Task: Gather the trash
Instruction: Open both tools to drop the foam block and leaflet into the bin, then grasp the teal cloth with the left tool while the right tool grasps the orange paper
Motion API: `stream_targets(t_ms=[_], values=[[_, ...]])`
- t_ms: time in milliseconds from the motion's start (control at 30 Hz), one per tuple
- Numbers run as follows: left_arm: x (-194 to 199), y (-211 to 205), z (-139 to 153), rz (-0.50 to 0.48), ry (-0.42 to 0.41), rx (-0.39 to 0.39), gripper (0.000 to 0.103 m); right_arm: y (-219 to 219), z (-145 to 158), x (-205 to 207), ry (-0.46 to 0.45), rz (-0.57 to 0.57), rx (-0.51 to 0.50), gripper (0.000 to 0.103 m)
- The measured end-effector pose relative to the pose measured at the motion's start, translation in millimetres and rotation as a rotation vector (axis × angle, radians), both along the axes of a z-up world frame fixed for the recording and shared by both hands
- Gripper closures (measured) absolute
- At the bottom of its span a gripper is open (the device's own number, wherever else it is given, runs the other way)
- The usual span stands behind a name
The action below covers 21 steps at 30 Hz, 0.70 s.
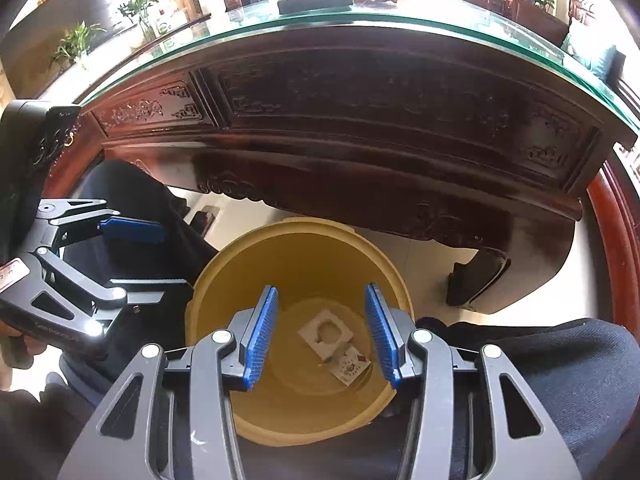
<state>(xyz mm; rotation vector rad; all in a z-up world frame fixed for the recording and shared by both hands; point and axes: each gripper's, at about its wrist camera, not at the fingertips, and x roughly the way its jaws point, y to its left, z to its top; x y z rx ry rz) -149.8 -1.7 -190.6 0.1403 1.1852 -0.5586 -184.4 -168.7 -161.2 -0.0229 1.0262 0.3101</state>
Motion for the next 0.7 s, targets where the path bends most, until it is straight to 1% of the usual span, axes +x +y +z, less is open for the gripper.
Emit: stream_targets(t_ms=[133,167,233,333,367,433,467,500,533,567,600,633,700], values=[[5,0,9,0.014,-0.034,-0.007,0.024,0,9,4,-0.026,0.001,0.013,0.057],[8,0,13,0.019,-0.045,-0.008,0.024,1,14,6,-0.040,0.001,0.013,0.055],[13,0,26,0.033,-0.077,-0.014,0.024,1,26,10,-0.081,0.001,0.014,0.047],[23,3,58,0.072,-0.171,-0.041,0.021,1,52,20,-0.167,-0.006,0.000,0.039],[27,4,70,0.088,-0.210,-0.049,0.018,0,60,23,-0.196,-0.008,-0.003,0.038],[35,5,93,0.121,-0.295,-0.059,0.013,-1,81,32,-0.273,-0.017,-0.008,0.030],[39,5,105,0.141,-0.337,-0.064,0.009,-2,92,36,-0.315,-0.029,-0.010,0.027],[44,7,116,0.169,-0.381,-0.068,0.006,-4,101,40,-0.355,-0.042,-0.012,0.021],[49,8,127,0.196,-0.420,-0.071,0.005,-5,108,42,-0.388,-0.052,-0.011,0.019],[53,9,136,0.220,-0.454,-0.079,0.004,-6,117,46,-0.424,-0.065,-0.009,0.016],[57,10,145,0.241,-0.485,-0.091,0.004,-8,125,49,-0.460,-0.081,-0.006,0.011],[62,12,154,0.264,-0.514,-0.106,0.004,-10,133,53,-0.497,-0.100,-0.003,0.008],[72,14,167,0.311,-0.560,-0.126,0.004,-12,145,61,-0.553,-0.118,0.018,0.008]])
